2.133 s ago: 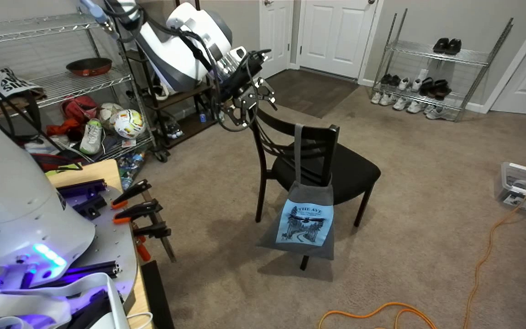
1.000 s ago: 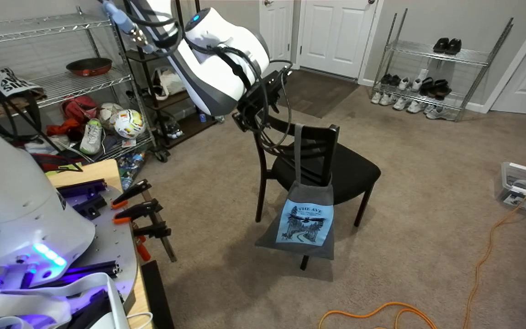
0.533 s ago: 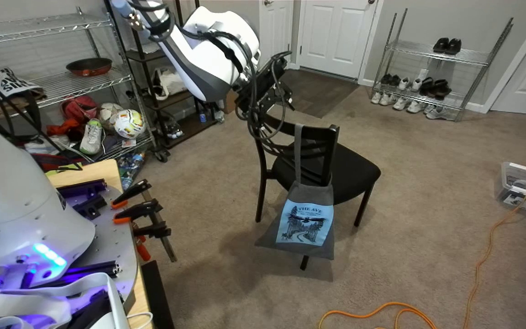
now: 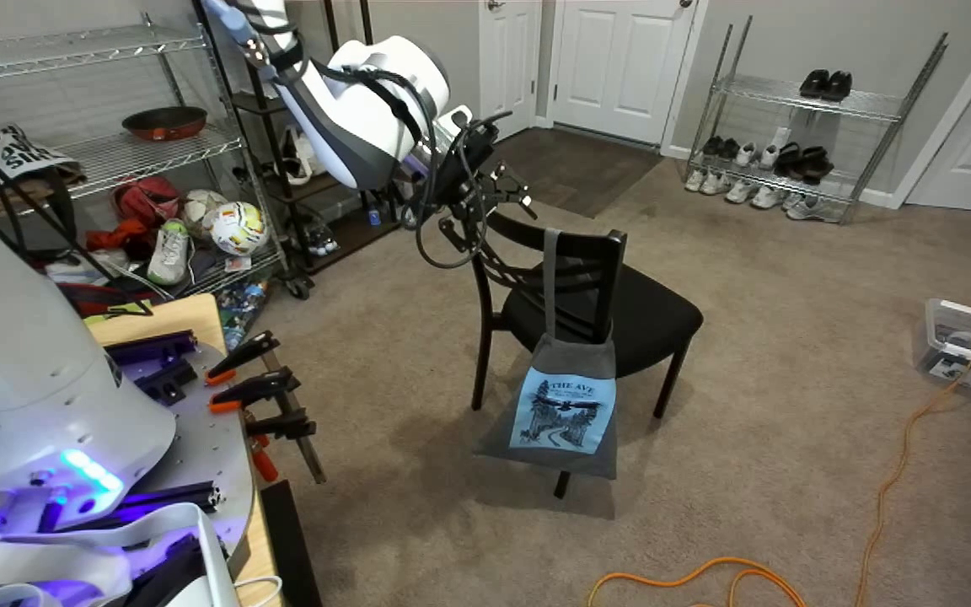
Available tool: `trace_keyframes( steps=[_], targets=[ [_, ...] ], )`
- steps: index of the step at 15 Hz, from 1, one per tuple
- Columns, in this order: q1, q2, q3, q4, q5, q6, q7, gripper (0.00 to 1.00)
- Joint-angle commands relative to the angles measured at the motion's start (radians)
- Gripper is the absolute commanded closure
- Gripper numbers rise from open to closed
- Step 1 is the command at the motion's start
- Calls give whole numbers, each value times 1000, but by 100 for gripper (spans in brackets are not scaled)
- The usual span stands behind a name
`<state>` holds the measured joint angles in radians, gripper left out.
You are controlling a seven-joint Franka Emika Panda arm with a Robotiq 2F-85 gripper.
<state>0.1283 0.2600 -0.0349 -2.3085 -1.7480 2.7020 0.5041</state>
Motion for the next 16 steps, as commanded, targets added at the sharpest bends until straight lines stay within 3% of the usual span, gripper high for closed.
trace_keyframes(
  steps=[1,8,9,12,16],
  targets=[
    [12,18,5,11,-7,-48,131,0],
    [29,74,2,57,-4,-201,289,0],
    [-15,84,54,64,-9,-242,299,0],
    [-18,115,81,76,3,-331,321,0],
    [-31,163,108,110,124,-411,358,0]
  ],
)
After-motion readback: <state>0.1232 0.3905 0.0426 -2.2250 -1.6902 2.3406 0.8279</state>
